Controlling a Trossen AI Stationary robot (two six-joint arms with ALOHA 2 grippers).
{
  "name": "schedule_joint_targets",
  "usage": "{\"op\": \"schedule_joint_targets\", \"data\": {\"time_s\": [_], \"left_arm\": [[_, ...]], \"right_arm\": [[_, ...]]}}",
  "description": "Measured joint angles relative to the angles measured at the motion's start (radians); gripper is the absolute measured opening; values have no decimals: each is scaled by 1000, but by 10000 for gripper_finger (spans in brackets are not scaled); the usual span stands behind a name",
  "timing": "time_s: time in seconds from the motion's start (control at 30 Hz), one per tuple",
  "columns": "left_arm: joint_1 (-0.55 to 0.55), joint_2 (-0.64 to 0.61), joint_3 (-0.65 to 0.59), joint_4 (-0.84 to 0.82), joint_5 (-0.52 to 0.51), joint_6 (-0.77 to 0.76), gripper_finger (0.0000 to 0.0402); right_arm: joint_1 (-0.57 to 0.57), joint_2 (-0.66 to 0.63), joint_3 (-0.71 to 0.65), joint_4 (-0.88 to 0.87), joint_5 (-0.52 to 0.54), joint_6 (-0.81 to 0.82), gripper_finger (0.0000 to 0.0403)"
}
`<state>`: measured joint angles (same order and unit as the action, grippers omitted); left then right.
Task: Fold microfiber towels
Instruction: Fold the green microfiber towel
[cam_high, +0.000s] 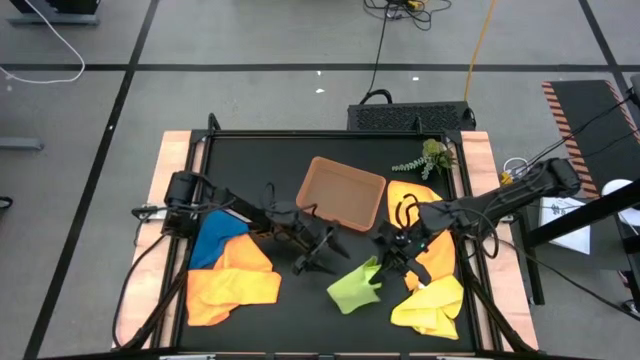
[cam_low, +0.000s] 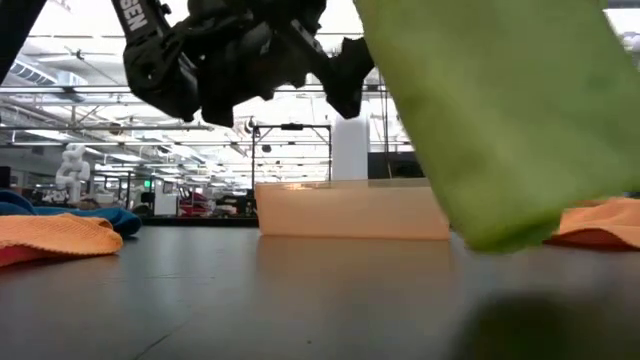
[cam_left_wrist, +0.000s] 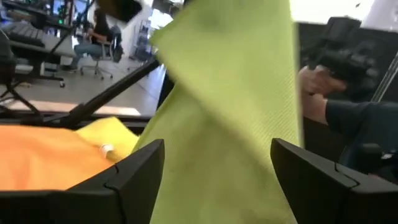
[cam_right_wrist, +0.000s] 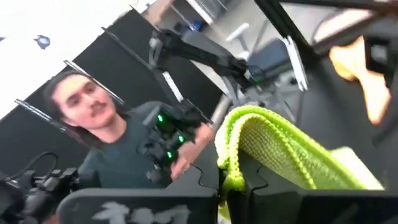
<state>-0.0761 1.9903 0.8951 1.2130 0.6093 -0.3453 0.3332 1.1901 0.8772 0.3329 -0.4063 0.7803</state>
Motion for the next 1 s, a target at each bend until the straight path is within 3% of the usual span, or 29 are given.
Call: {"op": "schedule_joint_targets", "data": {"time_s": [0.2,0.33,0.53,0.67,1.0], "left_arm": [[10,0,59,-96,-9,22,296],[10,0,85,-73,65,9,296],[-19,0,109,81,217,-28,296],[-26,0,109,137,237,-53,296],[-26,0,109,155,283,-91,296]], "right_arm": [[-28,36,0,132,-20,-59,0],[-45,52,0,178,-52,-100,0],[-28,72,0,18,-69,-87,0],[-7,91,-1,-99,-31,-62,0],[8,101,-1,-107,19,-44,0]]}}
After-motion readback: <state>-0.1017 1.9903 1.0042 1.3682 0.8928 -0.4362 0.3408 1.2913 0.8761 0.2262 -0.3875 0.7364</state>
